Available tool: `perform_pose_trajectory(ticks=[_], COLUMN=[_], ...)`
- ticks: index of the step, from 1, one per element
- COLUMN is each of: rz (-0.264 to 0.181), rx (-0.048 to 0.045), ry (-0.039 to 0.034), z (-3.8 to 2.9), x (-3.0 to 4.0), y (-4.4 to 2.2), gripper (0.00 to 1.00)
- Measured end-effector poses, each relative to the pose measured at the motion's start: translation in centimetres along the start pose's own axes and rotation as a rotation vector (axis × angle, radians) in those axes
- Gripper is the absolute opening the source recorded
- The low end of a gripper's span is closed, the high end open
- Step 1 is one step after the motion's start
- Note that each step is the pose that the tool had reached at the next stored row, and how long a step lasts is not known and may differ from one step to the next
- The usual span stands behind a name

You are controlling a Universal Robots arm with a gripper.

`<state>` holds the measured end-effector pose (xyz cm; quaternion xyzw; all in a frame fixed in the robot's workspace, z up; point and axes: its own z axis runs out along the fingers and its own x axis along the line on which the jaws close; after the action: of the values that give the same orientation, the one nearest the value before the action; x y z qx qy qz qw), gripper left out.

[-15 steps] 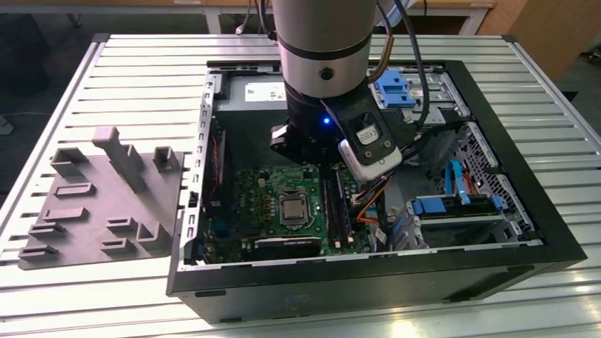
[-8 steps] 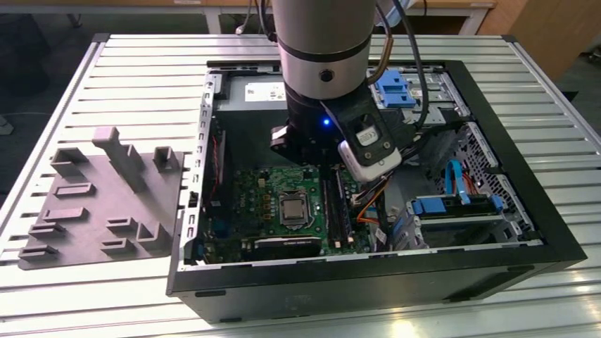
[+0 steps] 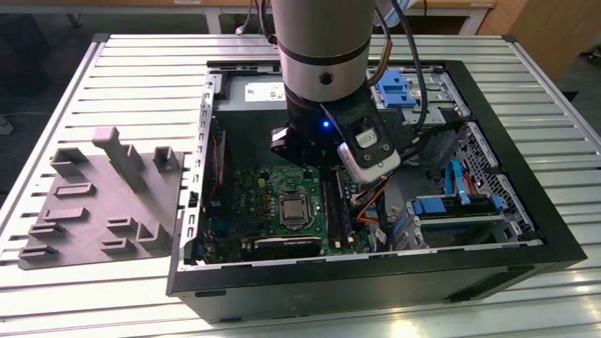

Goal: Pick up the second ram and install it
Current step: 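Insert the second ram into the second slot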

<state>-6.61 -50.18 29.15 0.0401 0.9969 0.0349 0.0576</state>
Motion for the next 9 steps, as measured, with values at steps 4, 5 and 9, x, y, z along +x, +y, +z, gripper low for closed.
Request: perform_pose_trajectory(ticks=[4, 5, 9], rz=[0.0, 0.0, 0.0], rx=[0.0001, 0.0002, 0.0], ry=[0.0, 0.0, -0.0001], z=[0.12, 0.13, 0.22], x=[0.01, 0.02, 0.03], y=[-0.01, -0.01, -0.02], gripper=[0.12, 0.12, 0.12])
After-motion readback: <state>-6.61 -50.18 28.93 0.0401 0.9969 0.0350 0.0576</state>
